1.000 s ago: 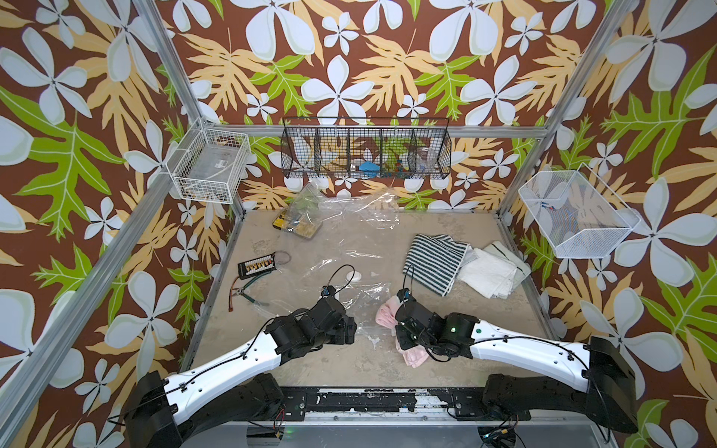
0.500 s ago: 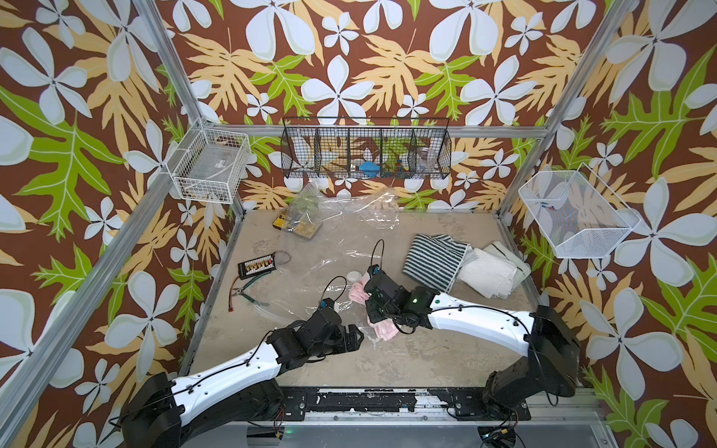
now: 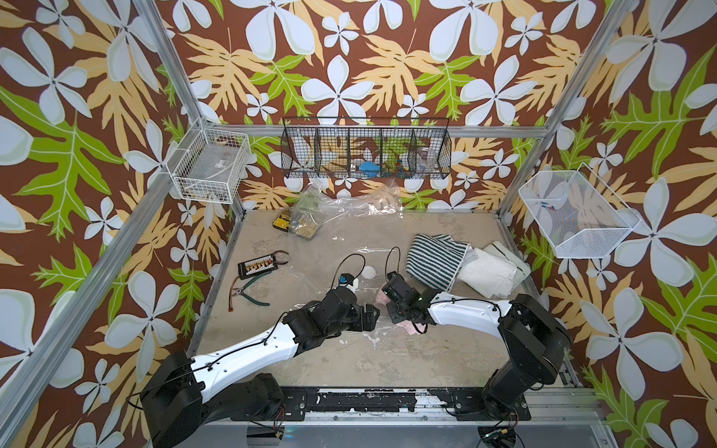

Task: Place the folded towel into the vacuum bag
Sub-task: Open the vacuum bag at the center of the board.

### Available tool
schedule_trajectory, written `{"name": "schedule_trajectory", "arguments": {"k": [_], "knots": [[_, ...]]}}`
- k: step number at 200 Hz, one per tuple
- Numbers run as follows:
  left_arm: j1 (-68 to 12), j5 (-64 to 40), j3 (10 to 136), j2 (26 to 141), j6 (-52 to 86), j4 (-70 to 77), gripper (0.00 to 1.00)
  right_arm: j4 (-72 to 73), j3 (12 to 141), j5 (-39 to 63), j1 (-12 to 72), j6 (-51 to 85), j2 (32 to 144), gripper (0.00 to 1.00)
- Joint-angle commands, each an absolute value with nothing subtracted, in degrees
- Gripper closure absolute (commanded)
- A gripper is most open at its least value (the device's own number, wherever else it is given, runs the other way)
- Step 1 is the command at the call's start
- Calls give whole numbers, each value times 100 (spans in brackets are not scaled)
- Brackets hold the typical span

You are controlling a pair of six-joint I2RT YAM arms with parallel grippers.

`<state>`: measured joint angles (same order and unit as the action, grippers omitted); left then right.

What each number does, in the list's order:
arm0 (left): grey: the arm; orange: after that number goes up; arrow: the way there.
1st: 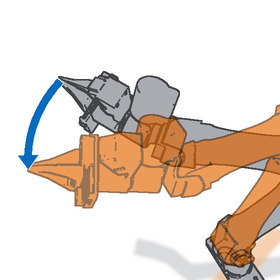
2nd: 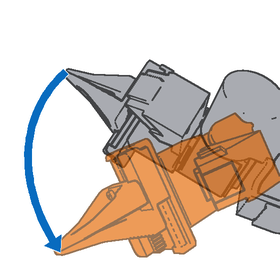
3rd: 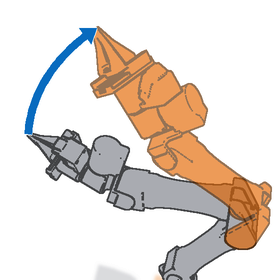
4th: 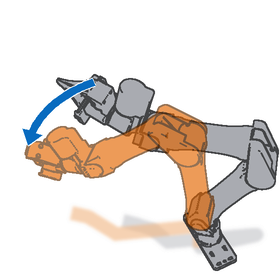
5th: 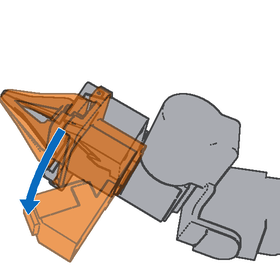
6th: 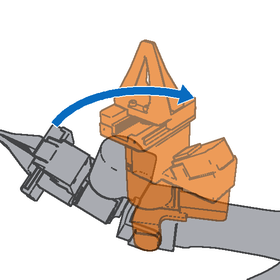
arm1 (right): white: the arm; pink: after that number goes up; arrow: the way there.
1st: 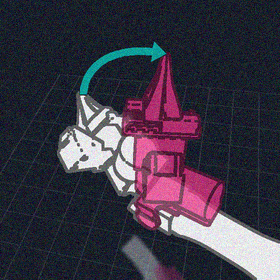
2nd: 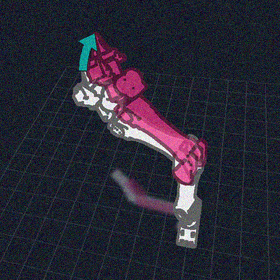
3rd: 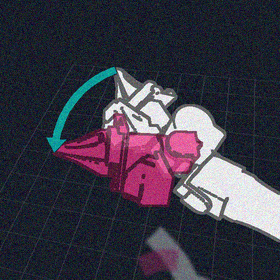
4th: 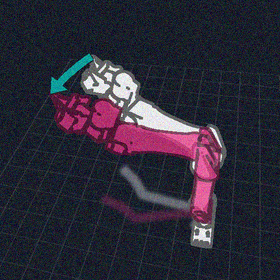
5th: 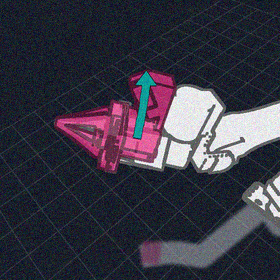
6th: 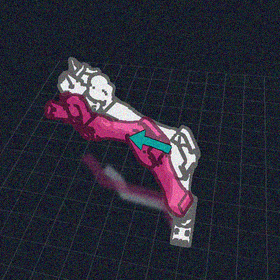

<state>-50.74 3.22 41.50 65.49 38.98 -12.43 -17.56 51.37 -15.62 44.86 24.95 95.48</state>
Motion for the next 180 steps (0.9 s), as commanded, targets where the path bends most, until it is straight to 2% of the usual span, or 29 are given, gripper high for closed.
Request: {"name": "schedule_trajectory", "arguments": {"k": [1,35,84,123,180], "knots": [[-5070,545,4454,6620,2805,-2256,9,-2701,5052,-1736,4381,2100,9477,84],[-5094,280,4652,6909,2054,-2496,10,-2836,5123,-1652,4361,1919,9147,84],[-5806,708,5031,7909,1428,-2718,9,-2776,5088,-1494,4147,1776,9352,85],[-6050,1141,5232,8540,1153,-2687,10,-2726,5136,-1353,4072,1714,9367,85],[-6205,2455,5300,8957,664,-2400,23,-2586,4940,-1250,3939,1690,9369,85]]}}
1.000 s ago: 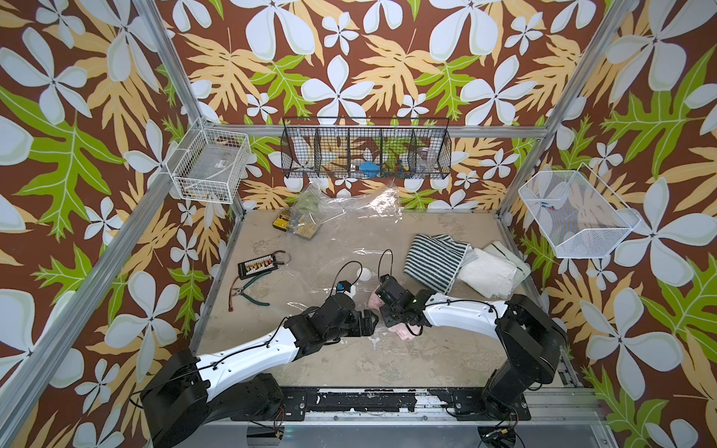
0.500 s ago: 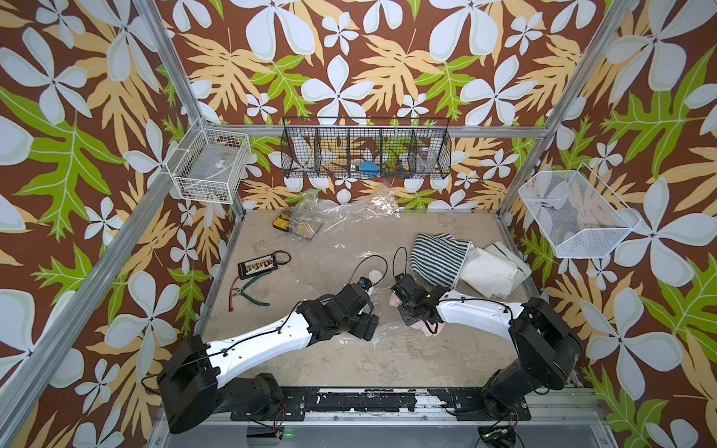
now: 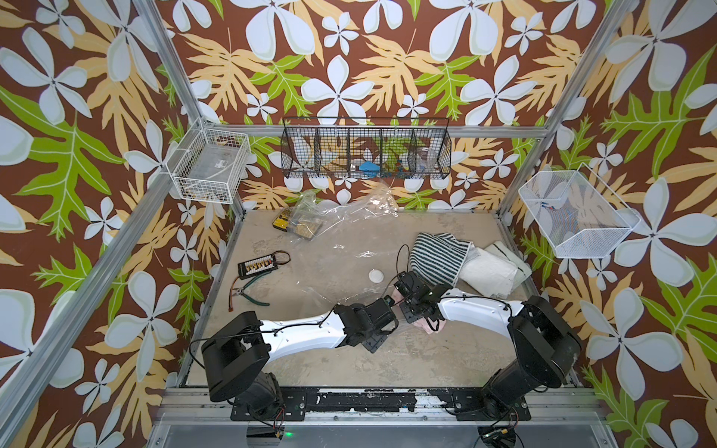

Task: Place the folded towel into the vacuum bag
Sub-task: Open the vacuum bag at the center of the board.

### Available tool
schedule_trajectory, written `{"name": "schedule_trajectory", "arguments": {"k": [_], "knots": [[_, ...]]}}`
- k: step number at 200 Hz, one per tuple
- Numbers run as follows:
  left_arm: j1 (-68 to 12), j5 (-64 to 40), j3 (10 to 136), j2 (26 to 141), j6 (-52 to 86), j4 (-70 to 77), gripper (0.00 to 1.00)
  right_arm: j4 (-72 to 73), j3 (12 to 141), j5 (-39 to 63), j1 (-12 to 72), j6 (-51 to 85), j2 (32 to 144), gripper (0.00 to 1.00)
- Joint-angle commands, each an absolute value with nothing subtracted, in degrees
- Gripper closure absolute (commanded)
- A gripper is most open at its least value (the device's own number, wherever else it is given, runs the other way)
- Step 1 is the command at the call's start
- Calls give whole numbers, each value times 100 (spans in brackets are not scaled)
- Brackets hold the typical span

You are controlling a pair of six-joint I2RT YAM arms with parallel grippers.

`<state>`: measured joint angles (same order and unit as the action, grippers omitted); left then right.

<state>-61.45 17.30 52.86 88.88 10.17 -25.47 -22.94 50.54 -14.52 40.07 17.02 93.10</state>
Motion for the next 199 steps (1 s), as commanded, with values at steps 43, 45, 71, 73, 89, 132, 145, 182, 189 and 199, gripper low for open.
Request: {"name": "schedule_trajectory", "arguments": {"k": [43,45,71,73,89,132,145,182,189,199], "knots": [[-6253,2877,5250,9141,397,-2363,29,-2567,4939,-1153,3834,1705,9360,86],[-6257,2875,5241,9141,396,-2351,29,-2573,4942,-1141,3833,1703,9360,86],[-6267,3013,5134,9237,296,-2162,33,-2555,4939,-1142,3835,1713,9463,86],[-6271,3036,5129,9259,292,-2167,34,-2550,4942,-1142,3833,1714,9472,86],[-6269,3202,5103,9414,243,-2206,37,-2587,4949,-1160,3834,1731,9534,86],[-6263,3503,5027,9312,98,-2117,61,-2608,4922,-1199,3834,1740,9577,87],[-6260,3518,5060,9094,52,-2140,71,-2628,4915,-1204,3836,1748,9580,88],[-6256,3708,5115,8307,-46,-2206,91,-2866,5045,-1185,3833,1821,9373,89],[-6254,3647,5123,8183,2,-2198,94,-2948,5115,-1127,3833,1852,9213,90],[-6249,3498,5149,8070,97,-2142,100,-3066,5250,-996,3832,1888,8881,90]]}}
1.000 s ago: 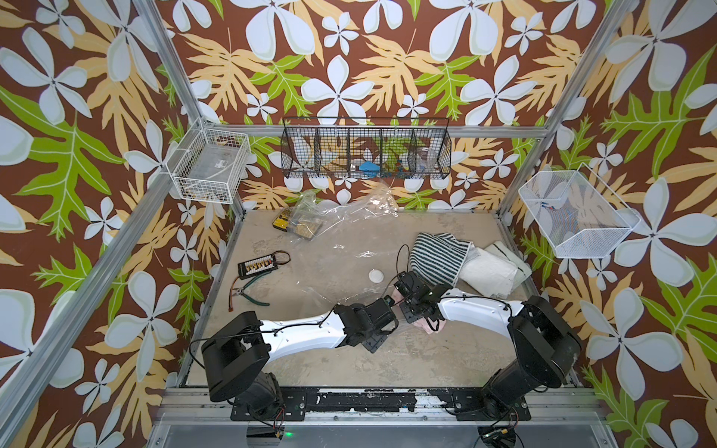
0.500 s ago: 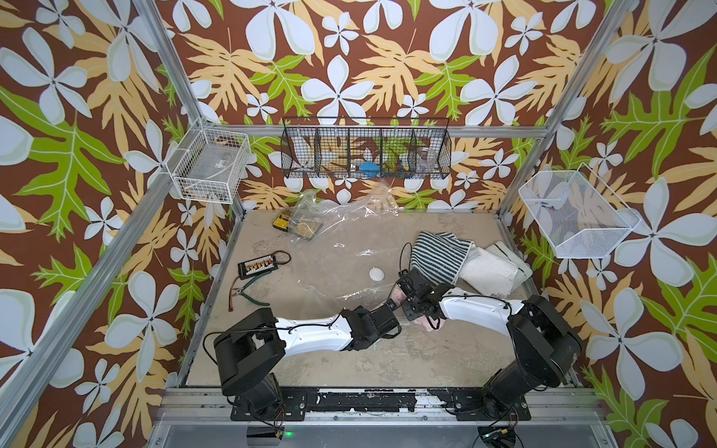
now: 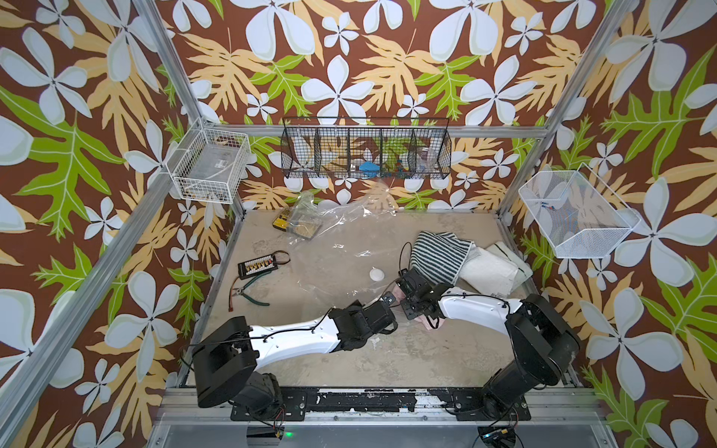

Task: Place the folded towel into the vacuum bag
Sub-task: Open the vacuum bag at the center of the board, then place the towel in the vacuum bag.

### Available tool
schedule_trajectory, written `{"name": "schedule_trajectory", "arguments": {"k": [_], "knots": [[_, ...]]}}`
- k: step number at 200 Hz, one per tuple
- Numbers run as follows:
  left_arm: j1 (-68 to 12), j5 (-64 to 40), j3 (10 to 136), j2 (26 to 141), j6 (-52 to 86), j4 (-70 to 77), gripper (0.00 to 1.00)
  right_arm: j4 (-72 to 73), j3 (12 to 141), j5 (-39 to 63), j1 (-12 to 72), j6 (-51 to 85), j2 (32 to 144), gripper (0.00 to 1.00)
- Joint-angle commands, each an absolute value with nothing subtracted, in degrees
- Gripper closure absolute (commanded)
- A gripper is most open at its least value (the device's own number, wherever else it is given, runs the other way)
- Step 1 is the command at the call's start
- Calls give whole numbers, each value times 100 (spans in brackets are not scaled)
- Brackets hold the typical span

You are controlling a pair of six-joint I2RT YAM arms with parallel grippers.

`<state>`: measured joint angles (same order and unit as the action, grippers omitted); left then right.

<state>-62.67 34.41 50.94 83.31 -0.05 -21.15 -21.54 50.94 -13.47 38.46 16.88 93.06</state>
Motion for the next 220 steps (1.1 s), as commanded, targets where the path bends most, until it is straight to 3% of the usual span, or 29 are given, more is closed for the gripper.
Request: {"name": "schedule_trajectory", "arguments": {"k": [1,31,67,98,120,156,188,220], "knots": [[-6249,3480,5150,8060,105,-2135,100,-3075,5266,-981,3832,1893,8840,90],[-6200,3173,5246,7927,280,-1923,100,-3294,5586,-572,3840,1969,7624,91],[-6044,2927,5225,7907,329,-1790,100,-4026,5684,-443,3833,2057,6973,92],[-5705,2577,5194,7690,395,-1672,100,-4283,5510,555,3901,2360,6148,94],[-5580,2388,5290,7633,357,-1634,100,-4326,5385,918,4408,2688,5746,96],[-5574,2273,5625,7588,398,-1679,100,-3549,5082,722,5662,3287,6129,98],[-5575,1902,5757,7363,670,-1564,100,-1987,4954,817,5685,3502,6857,100],[-5582,1409,5762,7260,717,-1303,100,-1322,5197,779,5579,3490,7756,100]]}}
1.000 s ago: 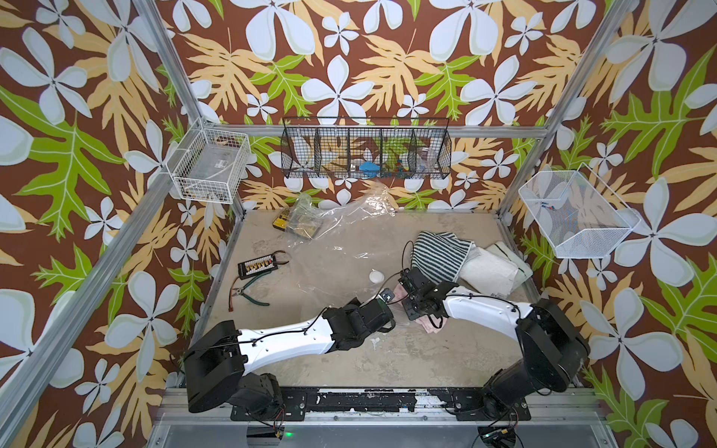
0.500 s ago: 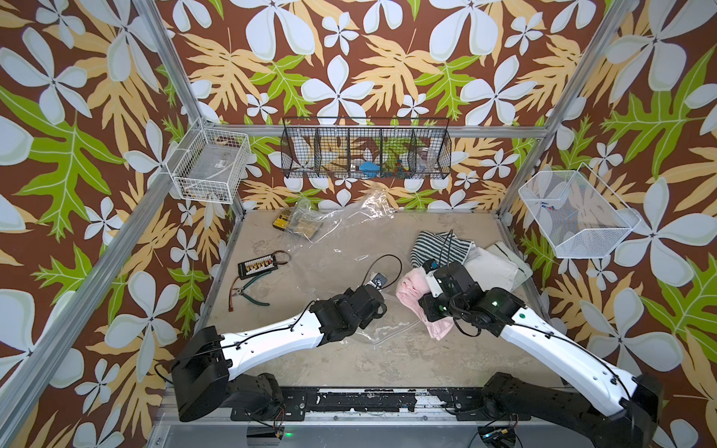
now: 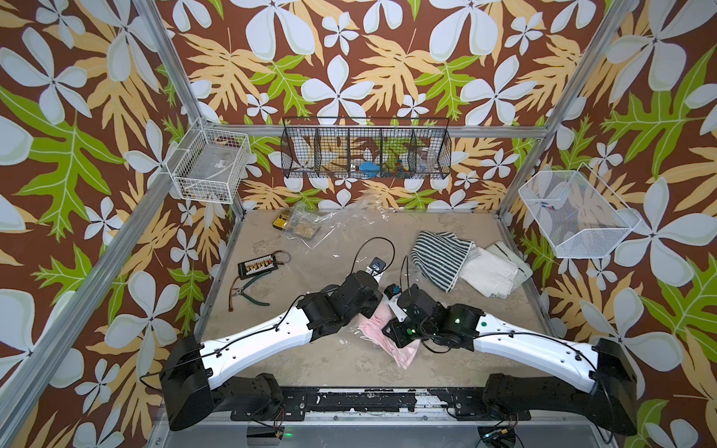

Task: Place the folded towel into the vacuum bag
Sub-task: Place the towel in the vacuum bag.

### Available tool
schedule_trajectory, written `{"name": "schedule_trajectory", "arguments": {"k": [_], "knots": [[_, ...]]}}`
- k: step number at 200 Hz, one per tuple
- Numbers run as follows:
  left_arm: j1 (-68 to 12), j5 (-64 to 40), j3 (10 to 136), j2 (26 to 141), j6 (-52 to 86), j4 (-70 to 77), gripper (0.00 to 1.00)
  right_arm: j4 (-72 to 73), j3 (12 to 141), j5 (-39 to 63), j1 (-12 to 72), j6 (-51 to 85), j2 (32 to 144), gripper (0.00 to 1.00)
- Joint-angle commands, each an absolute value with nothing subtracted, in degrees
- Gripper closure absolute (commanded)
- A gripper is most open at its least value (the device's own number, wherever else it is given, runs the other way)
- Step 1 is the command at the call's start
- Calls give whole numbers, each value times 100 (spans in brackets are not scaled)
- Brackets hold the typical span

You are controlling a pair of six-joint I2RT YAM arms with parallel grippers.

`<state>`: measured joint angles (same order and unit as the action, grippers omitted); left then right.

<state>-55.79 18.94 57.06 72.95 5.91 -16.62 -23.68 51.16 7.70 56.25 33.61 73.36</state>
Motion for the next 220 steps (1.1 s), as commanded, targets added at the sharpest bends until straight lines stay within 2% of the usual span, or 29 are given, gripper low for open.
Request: {"name": "schedule_trajectory", "arguments": {"k": [1,33,68,103,148,172,203,220], "knots": [[-5586,1399,5768,7260,714,-1298,100,-1298,5191,781,5580,3494,7776,100],[-5589,1047,5851,7300,618,-1027,100,-694,4844,530,5418,3692,8204,100],[-5581,804,5827,7340,532,-839,100,-425,4505,685,4961,3964,8510,100],[-5591,522,5774,7414,545,-672,100,-587,4685,531,4956,3902,8535,100],[-5624,285,5564,7326,597,-340,100,216,4492,672,4944,4185,8209,100],[-5760,150,5484,7349,589,-237,100,430,4433,711,4887,4165,8560,99],[-5836,192,5441,7435,633,-202,100,687,4441,755,4977,4182,8650,96],[-5836,378,5408,7389,602,-244,100,805,4383,718,5011,4177,8688,89]]}}
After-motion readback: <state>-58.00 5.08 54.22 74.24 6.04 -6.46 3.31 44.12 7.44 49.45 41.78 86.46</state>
